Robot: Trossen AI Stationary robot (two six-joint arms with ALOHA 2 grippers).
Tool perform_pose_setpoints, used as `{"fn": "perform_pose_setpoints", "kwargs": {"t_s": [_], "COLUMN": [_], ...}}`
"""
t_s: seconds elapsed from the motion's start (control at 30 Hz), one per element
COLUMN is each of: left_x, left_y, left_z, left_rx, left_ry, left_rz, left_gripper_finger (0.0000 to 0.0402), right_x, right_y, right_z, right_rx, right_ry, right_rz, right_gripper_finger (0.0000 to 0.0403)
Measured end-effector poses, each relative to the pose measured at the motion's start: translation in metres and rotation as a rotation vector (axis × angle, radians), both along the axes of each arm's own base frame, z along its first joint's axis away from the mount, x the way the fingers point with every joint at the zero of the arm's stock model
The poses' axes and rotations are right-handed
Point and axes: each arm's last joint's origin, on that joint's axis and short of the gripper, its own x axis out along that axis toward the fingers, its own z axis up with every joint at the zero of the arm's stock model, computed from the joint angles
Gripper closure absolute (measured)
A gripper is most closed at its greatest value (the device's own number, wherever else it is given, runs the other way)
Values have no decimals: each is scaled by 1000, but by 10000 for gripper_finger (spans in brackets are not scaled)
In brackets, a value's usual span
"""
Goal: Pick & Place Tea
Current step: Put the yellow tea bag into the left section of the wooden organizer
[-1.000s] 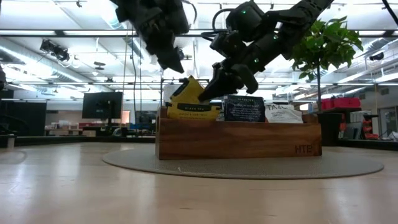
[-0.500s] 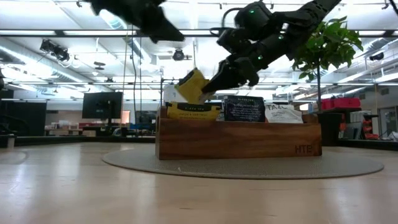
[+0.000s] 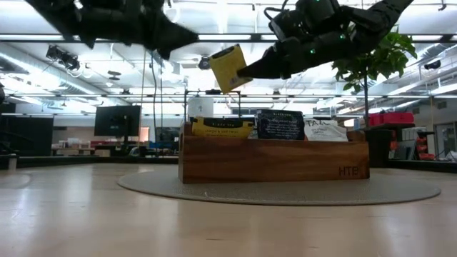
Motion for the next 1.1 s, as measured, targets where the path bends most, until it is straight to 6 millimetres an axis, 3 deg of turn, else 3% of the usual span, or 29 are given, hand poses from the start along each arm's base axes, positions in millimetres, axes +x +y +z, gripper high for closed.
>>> {"fn": "perform_pose_setpoints", "kwargs": {"t_s": [0.2, 0.5, 0.6, 0.9, 1.1], "left_x": [-7, -10, -8, 10, 10], "left_y": [-1, 0, -2, -8, -4], "left_z": [-25, -30, -31, -41, -37], "left_rx": [-74, -113, -90, 14, 14], "left_ry": [38, 13, 20, -5, -53], "left_rz": [25, 118, 96, 41, 82], "left_gripper_finger": [348, 343, 314, 176, 146], "right_x": [0, 1, 2, 2, 2], "right_y": [0, 1, 1, 0, 0], "right_z": [1, 3, 5, 7, 7], "right_rx": [34, 46, 49, 65, 69], "right_ry": [-6, -38, -56, -76, -77], "right_rz": [-10, -11, -12, -14, -15], "right_gripper_finger": [403, 403, 403, 403, 403]}}
